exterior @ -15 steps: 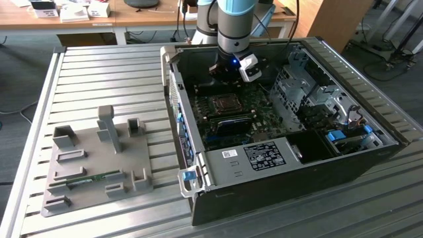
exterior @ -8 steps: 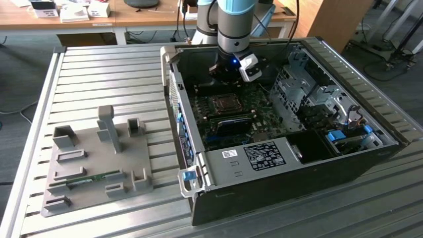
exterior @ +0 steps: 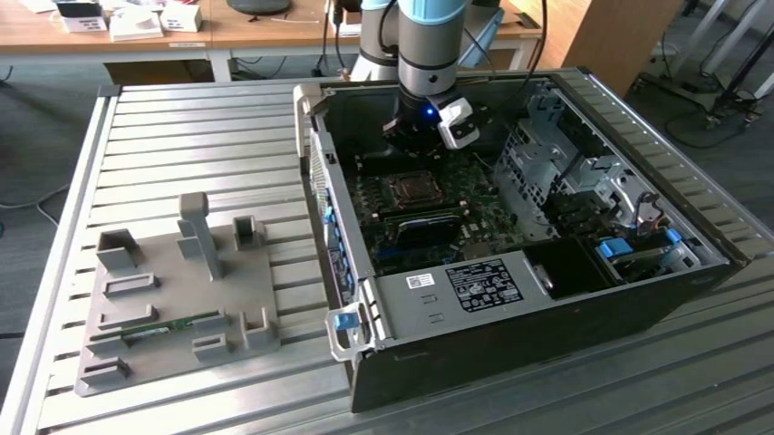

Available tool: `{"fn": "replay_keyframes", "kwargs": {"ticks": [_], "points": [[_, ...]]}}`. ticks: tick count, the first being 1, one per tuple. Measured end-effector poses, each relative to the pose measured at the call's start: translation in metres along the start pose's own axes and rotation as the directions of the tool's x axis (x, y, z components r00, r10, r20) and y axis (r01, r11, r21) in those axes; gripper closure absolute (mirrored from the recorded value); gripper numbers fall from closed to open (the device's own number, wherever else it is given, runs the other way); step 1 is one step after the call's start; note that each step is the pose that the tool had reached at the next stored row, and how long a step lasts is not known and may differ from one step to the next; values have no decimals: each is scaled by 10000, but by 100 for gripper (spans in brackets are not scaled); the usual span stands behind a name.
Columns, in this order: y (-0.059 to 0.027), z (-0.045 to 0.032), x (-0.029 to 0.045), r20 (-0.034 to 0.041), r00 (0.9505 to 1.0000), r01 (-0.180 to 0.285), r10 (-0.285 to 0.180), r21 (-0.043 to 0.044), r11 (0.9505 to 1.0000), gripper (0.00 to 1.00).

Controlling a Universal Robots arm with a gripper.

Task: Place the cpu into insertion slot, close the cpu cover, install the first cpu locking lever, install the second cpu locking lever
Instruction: 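Install the first cpu locking lever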

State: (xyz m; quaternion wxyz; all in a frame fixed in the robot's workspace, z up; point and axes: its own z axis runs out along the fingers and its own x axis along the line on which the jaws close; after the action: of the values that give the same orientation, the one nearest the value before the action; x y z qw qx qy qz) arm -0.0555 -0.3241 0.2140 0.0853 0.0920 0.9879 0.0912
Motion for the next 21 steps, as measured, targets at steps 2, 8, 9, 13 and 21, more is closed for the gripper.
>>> {"fn": "replay_keyframes", "kwargs": {"ticks": [2, 8, 9, 13, 21], "points": [[1, 0, 0, 5, 10000, 5, -5, 34, 10000, 89], [0, 0, -1, 61, 9999, 84, -87, 457, 9989, 89], [0, 0, -1, 61, 9999, 84, -87, 458, 9989, 89], [1, 0, 0, 73, 9999, 99, -103, 554, 9984, 89], [0, 0, -1, 134, 9996, 233, -253, 1343, 9907, 89]]}}
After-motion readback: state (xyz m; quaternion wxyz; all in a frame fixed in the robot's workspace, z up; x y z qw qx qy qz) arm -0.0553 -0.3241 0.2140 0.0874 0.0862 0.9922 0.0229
